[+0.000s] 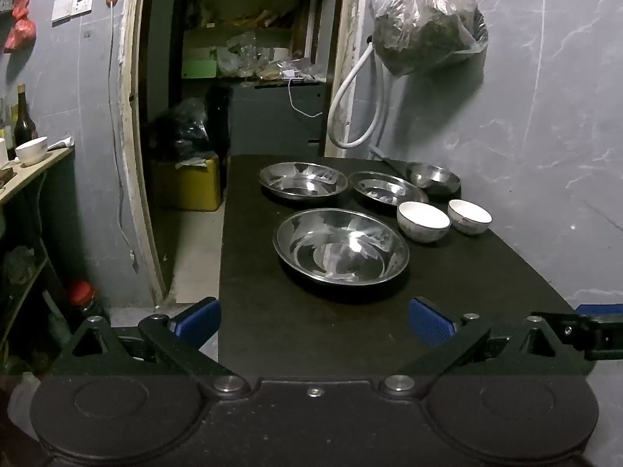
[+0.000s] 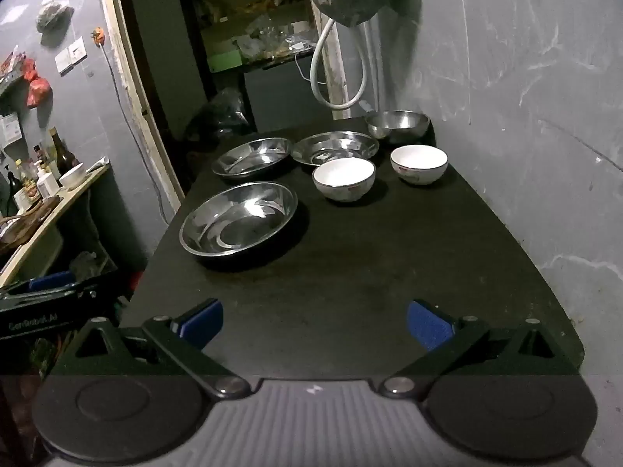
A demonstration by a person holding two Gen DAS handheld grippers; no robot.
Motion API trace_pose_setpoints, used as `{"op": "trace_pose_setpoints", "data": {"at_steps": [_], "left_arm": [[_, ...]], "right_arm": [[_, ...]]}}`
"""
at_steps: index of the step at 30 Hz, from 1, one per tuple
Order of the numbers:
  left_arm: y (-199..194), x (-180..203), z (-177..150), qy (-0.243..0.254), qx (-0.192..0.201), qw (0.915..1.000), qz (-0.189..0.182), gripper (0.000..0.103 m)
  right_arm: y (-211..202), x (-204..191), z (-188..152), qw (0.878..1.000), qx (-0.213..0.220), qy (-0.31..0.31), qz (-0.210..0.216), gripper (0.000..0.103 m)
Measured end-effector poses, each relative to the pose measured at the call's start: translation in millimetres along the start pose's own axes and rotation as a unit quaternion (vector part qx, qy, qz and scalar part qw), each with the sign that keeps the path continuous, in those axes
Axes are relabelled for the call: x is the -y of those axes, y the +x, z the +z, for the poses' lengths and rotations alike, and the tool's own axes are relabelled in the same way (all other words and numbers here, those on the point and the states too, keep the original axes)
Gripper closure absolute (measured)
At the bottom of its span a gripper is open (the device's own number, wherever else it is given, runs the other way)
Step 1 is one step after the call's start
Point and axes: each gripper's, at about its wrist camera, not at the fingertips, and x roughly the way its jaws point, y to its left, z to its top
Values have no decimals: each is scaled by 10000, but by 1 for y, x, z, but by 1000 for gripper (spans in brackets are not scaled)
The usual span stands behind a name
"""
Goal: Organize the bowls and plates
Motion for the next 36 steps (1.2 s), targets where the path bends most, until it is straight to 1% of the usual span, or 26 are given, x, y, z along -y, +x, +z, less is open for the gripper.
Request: {"op": "trace_pose_setpoints", "data": {"at_steps": [4, 7, 10, 36], "left_arm": [[1, 0, 0, -1, -27, 10000, 10, 1], [0, 1, -1, -12, -19, 10000, -48, 1], [-3, 0, 1, -2, -17, 10000, -87, 1], [-5, -3, -2, -13, -31, 9999, -133, 1]], "right_arm": [[0, -1, -2, 10000, -22, 14, 32, 0], [1, 0, -2, 10000, -16, 5, 34, 0], [-6, -2, 4, 10000, -11, 9, 28, 0], [-9, -8, 3, 9999, 80, -48, -77, 0]]}}
